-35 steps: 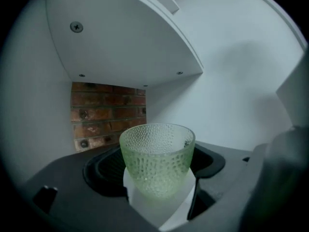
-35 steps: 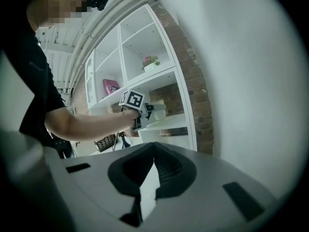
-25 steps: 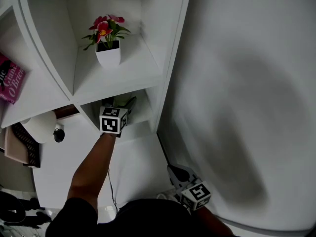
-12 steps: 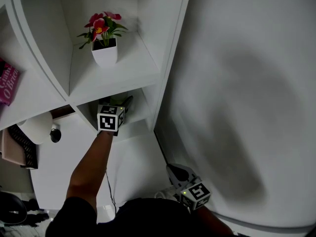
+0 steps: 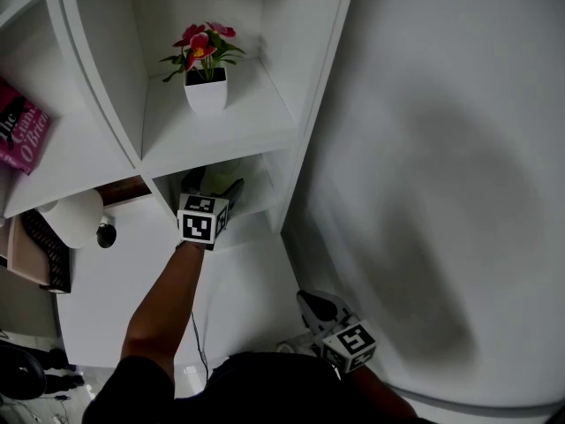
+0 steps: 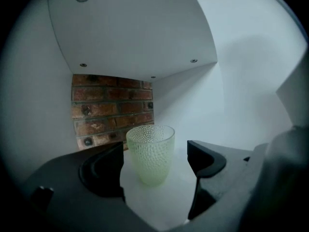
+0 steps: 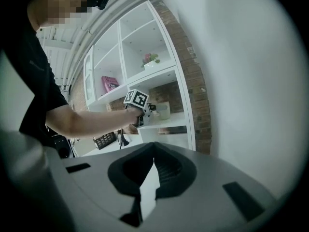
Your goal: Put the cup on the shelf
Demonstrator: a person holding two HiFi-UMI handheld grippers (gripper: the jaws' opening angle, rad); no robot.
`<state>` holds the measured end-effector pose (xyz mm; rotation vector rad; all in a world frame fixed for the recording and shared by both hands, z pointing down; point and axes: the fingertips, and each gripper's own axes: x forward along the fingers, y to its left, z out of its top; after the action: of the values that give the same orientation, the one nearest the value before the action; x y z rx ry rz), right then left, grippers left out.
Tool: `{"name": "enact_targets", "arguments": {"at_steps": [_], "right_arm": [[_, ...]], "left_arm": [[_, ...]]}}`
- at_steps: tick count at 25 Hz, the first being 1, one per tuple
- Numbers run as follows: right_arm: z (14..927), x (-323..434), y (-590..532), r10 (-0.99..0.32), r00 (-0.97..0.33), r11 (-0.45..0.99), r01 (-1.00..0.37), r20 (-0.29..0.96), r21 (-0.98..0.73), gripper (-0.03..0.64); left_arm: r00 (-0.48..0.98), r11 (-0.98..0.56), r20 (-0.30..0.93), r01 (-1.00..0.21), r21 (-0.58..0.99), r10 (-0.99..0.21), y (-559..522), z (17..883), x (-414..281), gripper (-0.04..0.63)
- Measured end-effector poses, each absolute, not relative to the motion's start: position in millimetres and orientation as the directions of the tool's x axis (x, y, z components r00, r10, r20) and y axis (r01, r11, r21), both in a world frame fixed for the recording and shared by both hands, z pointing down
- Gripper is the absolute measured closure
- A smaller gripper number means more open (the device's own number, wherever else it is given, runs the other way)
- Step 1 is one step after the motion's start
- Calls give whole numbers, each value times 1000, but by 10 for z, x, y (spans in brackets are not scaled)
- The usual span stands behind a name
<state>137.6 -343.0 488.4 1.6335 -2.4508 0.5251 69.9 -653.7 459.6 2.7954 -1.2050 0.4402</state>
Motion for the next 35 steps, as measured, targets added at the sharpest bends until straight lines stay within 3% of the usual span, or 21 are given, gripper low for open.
{"name": "enact_targets", "arguments": {"at_steps": [11,20,35], "right_arm": [[4724,1085,-3374,-833,-488,455,-872,260,-179,612],[4703,897,-3222,-799,-547,520,-837,251,-169,612],[4623,701,-3030,-767,-605,589,-796,215,-139,612]], "left_arm": [[719,-738,210,-674,-20,-663,-5487,4252,530,196],[741,-754,230,-655,40,-631,-4705,4308,239,208],[704,-696,214,-707,124,-677,-3769,4408,-274,512]]}}
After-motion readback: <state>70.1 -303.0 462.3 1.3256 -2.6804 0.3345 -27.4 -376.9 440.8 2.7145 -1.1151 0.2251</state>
